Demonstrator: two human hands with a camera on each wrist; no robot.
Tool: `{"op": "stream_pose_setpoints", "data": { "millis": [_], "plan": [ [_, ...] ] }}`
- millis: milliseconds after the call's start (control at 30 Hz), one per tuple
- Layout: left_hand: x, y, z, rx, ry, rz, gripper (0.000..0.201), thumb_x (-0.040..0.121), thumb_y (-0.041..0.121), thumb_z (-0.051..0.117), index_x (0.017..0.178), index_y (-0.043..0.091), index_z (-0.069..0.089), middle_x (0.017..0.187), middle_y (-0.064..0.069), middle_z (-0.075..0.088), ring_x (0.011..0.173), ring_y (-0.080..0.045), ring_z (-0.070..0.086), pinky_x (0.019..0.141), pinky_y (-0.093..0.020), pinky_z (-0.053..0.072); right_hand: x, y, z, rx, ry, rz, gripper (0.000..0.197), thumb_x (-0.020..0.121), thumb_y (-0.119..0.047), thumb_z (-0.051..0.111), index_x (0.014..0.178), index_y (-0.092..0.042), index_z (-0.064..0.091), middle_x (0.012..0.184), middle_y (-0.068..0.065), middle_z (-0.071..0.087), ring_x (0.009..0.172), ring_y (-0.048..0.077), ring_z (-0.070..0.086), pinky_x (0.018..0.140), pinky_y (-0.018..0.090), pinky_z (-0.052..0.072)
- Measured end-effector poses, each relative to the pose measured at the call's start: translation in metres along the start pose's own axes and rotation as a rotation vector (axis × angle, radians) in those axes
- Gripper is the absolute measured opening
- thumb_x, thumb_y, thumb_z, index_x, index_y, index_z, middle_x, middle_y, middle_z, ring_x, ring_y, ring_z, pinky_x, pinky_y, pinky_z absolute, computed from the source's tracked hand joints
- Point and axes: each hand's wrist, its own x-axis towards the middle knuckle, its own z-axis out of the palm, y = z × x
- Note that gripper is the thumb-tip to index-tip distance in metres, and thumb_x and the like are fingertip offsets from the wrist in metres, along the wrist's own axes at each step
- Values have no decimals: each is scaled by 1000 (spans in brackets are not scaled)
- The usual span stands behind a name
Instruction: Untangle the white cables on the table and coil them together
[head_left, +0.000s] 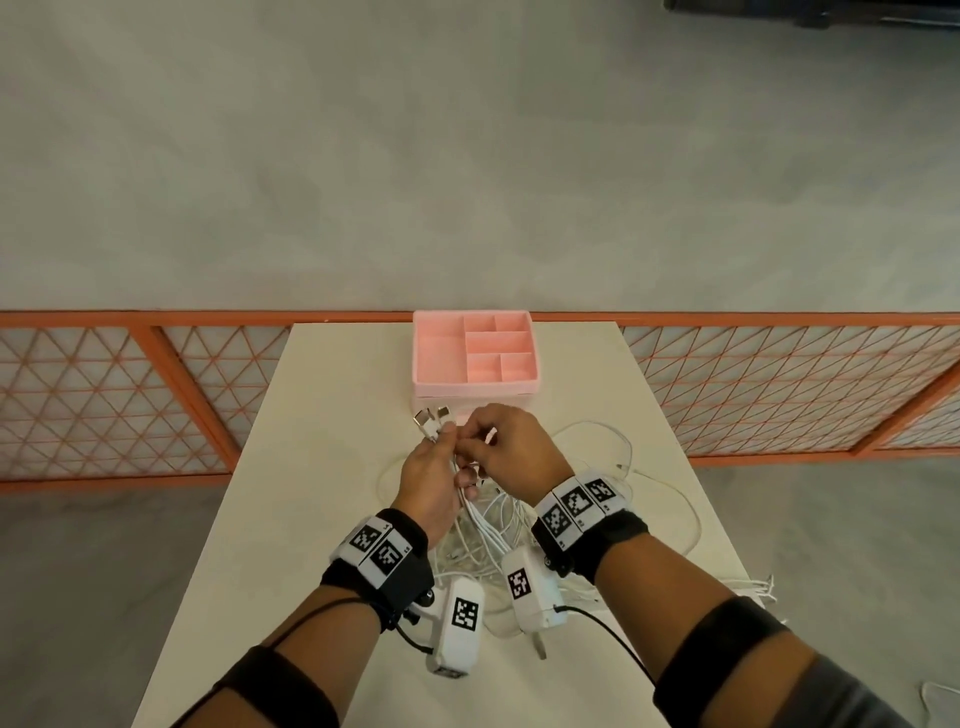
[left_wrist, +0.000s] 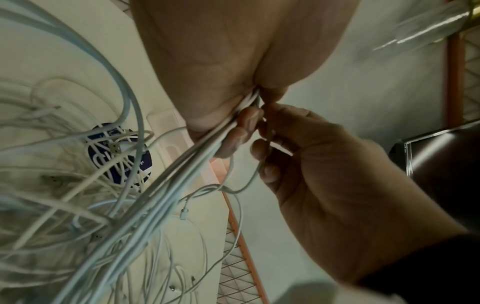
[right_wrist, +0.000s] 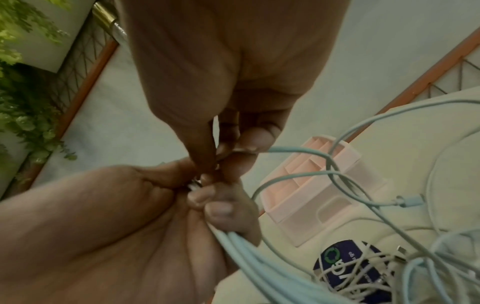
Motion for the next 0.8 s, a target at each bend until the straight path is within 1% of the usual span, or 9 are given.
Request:
{"op": "stream_pose_setpoints", "data": {
  "millis": [100, 167, 200, 300, 367, 433, 600, 700, 800],
  "plan": [
    [2, 0, -5, 47, 65, 39, 30, 107, 27, 42, 96, 3, 57, 63, -4, 55, 40, -10, 42, 44, -26, 33, -6, 4, 1, -61, -98, -45, 11, 88, -12, 70, 97, -14, 74, 85, -9, 63, 64, -8, 56, 66, 12, 44],
    [6, -1, -8, 74, 94, 72, 36, 106, 28, 42, 97, -2, 58, 61, -7, 55, 39, -11, 46, 42, -24, 36, -13, 7, 2, -87, -140, -69, 20, 90, -11, 67, 109, -16, 72, 82, -11, 62, 65, -5, 56, 69, 13, 45],
    [7, -1, -8, 93, 102, 89, 39, 106, 30, 42, 98, -4, 59, 61, -9, 54, 41, -13, 47, 42, -25, 38, -17, 7, 3, -55, -134, -51, 20, 91, -8, 65, 109, -16, 70, 79, -11, 62, 63, -5, 57, 68, 13, 46],
    [4, -3, -5, 145, 132, 127, 41, 104, 36, 45, 90, 1, 59, 64, -10, 57, 49, -18, 56, 50, -31, 49, -22, 8, 2, 115, -76, 31, 8, 89, 0, 64, 90, -7, 66, 66, -12, 66, 55, -3, 62, 55, 12, 46],
    [0, -2, -1, 173, 99, 145, 38, 104, 37, 47, 89, 4, 59, 65, -7, 57, 46, -13, 56, 47, -28, 46, -23, 7, 1, 137, -51, 44, 10, 88, 0, 66, 82, -8, 66, 63, -11, 68, 54, -1, 63, 51, 11, 44],
    [-1, -4, -1, 228, 67, 162, 35, 104, 33, 47, 89, 4, 58, 64, -4, 53, 41, -8, 50, 43, -26, 40, -23, 6, -1, 138, -51, 42, 7, 88, -1, 66, 84, -6, 67, 66, -8, 68, 52, -1, 62, 50, 11, 44],
    [3, -7, -5, 295, 25, 161, 32, 103, 29, 49, 84, 6, 59, 69, -8, 53, 49, -11, 49, 51, -28, 39, -25, 14, 1, 124, -5, 73, 8, 88, -6, 68, 83, -2, 63, 68, 1, 68, 52, 7, 61, 48, 14, 45],
    [1, -5, -7, 280, 98, 182, 36, 104, 31, 47, 77, 10, 57, 62, -4, 49, 52, -13, 46, 50, -27, 40, -24, 30, -1, -118, -14, 29, 12, 87, -16, 70, 78, -11, 64, 75, 2, 65, 65, 12, 59, 62, 22, 49],
    [3, 7, -12, 115, 163, 220, 40, 104, 31, 47, 70, 12, 55, 59, 0, 57, 59, -19, 55, 64, -34, 47, -25, 61, -7, -379, -57, 37, 10, 90, -20, 66, 87, -11, 71, 95, 3, 56, 89, 18, 53, 82, 29, 45]
  ]
}}
